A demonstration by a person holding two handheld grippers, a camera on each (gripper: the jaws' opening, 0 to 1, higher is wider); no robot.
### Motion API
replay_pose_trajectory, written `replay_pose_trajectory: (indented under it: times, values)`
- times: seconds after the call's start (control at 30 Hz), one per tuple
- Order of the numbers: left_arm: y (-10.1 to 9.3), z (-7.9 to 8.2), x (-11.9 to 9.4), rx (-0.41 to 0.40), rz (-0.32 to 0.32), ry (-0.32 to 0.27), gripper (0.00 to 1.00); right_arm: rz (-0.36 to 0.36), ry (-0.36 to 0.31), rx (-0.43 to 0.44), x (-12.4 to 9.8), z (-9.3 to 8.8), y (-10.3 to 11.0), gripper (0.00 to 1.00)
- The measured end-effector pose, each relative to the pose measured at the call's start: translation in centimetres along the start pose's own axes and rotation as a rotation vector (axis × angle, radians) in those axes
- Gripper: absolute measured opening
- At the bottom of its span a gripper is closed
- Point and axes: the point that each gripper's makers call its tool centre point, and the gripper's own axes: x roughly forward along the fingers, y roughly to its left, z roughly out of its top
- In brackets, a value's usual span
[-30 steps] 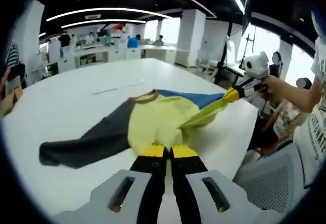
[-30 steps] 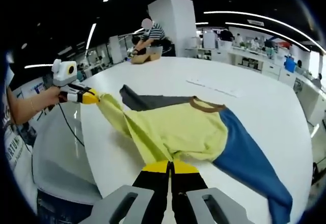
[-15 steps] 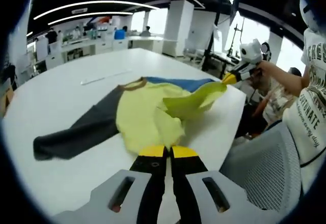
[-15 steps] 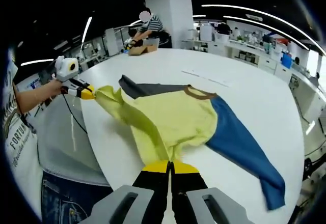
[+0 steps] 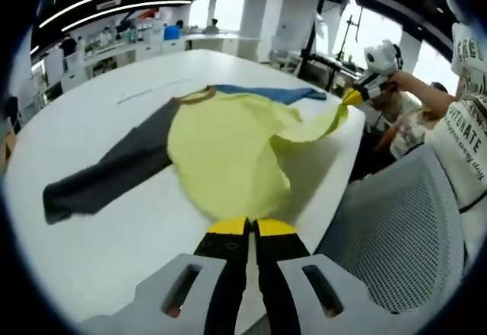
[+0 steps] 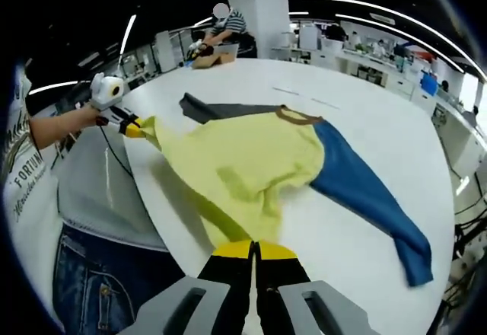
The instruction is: Fold the garment on the visible template until the final outline fits inside the template.
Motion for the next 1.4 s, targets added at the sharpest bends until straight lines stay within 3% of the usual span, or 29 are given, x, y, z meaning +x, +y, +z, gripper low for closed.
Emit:
replay_pose_trajectory:
  times: [0.1,0.47,0.57,0.9,1.1,1.13,1.23,1.3,1.37,1.4]
  values:
    - [0.4,-1.0,0.1,0.002,0.001,0.029,0.0,-0.004,0.034,0.012,0.1,-1.7,-0.3,0.0]
    - [0.5,-3.3,0.5,0.001,-0.034,0.087,0.0,0.018,0.123,0.036,1.4,-5.4,0.9,0.0]
    - [0.1,-3.9,0.4,0.017,-0.039,0.122,0.0,0.027,0.141,0.034,1.4,-6.0,1.4,0.0]
    - [-0.5,-4.7,0.6,-0.011,-0.032,0.144,0.01,0.045,0.166,0.08,1.9,-7.5,1.9,0.0]
    - [-0.2,-5.0,0.5,-0.04,-0.005,0.143,0.09,0.042,0.165,0.092,2.0,-7.7,2.0,0.0]
    - [-0.2,-5.0,0.4,-0.043,-0.001,0.141,0.12,0.048,0.152,0.101,2.0,-7.5,2.1,0.01]
    - [0.2,-4.7,0.3,-0.065,0.019,0.121,0.19,0.049,0.125,0.095,1.9,-6.7,2.1,0.29]
    - [0.5,-4.3,0.3,-0.091,0.032,0.098,0.24,0.046,0.118,0.076,1.8,-6.3,2.1,0.41]
    - [0.7,-4.1,0.3,-0.101,0.042,0.078,0.31,0.066,0.103,0.08,1.8,-5.9,2.3,0.43]
    - [0.9,-3.9,0.4,-0.108,0.053,0.064,0.34,0.068,0.062,0.073,2.0,-5.1,2.2,0.43]
